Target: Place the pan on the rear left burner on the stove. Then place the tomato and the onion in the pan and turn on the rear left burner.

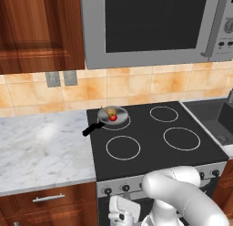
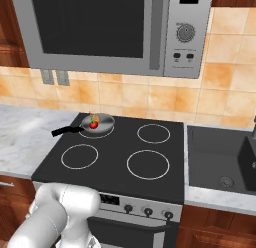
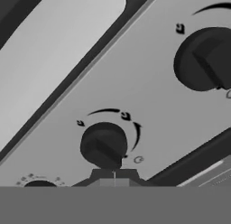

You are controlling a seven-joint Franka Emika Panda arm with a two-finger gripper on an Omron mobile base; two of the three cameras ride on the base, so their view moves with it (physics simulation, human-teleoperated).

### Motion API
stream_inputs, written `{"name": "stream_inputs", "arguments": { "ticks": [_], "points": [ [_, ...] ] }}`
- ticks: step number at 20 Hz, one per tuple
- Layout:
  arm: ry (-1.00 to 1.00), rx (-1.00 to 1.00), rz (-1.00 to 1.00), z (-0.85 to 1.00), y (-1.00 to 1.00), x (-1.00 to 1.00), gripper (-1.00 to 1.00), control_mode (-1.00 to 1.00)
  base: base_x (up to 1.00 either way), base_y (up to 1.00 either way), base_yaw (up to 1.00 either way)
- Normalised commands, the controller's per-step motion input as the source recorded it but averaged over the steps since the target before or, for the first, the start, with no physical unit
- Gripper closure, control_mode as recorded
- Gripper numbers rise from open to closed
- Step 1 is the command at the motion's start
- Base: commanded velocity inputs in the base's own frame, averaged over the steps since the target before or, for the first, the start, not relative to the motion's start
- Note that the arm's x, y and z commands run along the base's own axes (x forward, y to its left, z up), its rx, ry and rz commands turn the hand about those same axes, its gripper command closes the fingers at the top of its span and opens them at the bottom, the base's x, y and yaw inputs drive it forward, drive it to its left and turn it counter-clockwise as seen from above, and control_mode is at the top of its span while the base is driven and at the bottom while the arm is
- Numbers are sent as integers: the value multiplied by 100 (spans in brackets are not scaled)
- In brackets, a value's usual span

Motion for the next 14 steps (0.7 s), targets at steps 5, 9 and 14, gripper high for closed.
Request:
{"name": "stream_inputs", "arguments": {
  "ticks": [5,9,14],
  "points": [
    [5,11,9,0,-19,23,100,-100,0,0,0],
    [4,10,11,0,0,27,100,-100,0,0,0],
    [1,7,8,0,-5,44,100,-100,0,0,0]
  ]
}}
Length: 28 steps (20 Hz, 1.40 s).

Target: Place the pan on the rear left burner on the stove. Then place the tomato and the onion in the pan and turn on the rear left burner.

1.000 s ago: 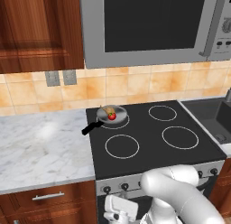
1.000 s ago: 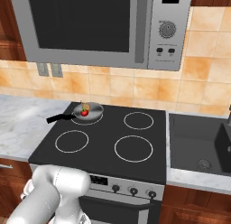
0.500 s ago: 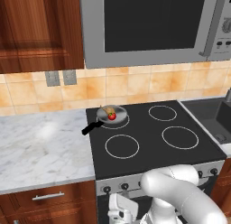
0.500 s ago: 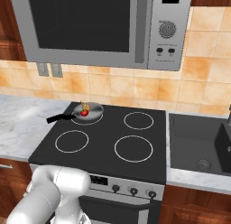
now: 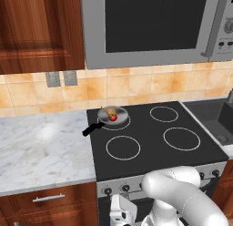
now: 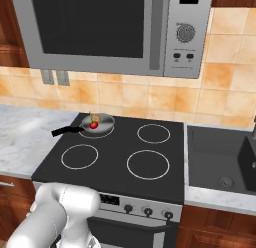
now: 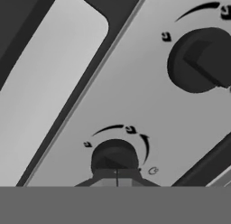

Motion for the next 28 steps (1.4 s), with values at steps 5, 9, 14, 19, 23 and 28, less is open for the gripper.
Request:
{"name": "stream_inputs", "arguments": {
  "ticks": [5,9,14,19,23,28],
  "points": [
    [1,2,2,2,-29,43,100,-100,0,0,0],
    [5,0,0,6,-42,38,100,-100,0,0,0],
    [9,0,-3,8,-40,50,100,-100,0,0,0],
    [8,-2,-10,10,-51,56,100,-100,0,0,0],
    [10,-14,-18,2,-51,50,100,-100,0,0,0],
    [5,-28,-21,0,-51,51,100,-100,0,0,0]
  ]
}}
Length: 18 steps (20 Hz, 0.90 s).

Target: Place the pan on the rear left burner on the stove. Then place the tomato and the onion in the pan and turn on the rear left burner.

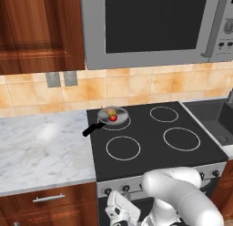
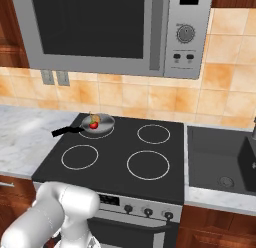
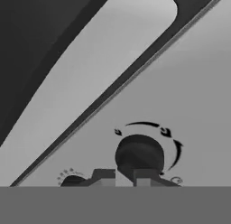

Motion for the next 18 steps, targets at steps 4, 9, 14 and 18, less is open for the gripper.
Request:
{"name": "stream_inputs", "arguments": {
  "ticks": [4,9,14,18],
  "points": [
    [0,-47,-18,0,-49,48,100,-100,0,0,0],
    [0,-53,-14,1,-45,55,100,-100,0,0,0],
    [0,-43,-13,12,-39,61,100,-100,0,0,0],
    [0,-28,-4,11,-17,49,100,-100,0,0,0]
  ]
}}
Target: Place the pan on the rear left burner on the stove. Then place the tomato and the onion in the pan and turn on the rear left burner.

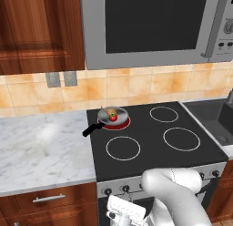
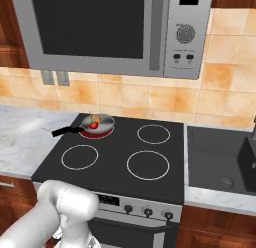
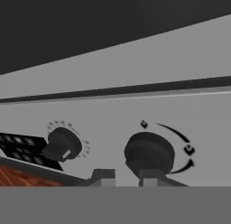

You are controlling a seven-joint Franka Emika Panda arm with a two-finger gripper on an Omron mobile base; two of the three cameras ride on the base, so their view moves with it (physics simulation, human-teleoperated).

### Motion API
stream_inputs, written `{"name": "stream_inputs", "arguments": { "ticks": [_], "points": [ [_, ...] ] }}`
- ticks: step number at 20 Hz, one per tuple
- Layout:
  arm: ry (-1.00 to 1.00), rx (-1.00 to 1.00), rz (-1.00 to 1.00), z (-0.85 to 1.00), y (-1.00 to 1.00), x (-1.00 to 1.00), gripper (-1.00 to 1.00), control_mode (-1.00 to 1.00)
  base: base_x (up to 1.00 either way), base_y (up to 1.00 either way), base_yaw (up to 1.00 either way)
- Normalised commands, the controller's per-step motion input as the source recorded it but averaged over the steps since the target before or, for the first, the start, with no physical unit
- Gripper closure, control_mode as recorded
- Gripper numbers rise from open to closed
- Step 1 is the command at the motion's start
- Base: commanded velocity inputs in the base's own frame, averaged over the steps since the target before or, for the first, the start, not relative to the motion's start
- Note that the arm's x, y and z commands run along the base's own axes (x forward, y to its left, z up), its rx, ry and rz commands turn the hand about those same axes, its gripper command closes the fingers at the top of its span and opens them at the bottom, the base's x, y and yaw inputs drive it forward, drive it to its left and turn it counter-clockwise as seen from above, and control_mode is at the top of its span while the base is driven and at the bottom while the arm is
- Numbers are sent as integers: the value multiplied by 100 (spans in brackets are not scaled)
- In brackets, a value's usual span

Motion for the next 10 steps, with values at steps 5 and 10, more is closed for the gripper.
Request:
{"name": "stream_inputs", "arguments": {
  "ticks": [5,10],
  "points": [
    [0,-13,0,0,0,9,100,-100,0,0,0],
    [-1,-26,0,2,-5,0,100,-100,0,0,0]
  ]
}}
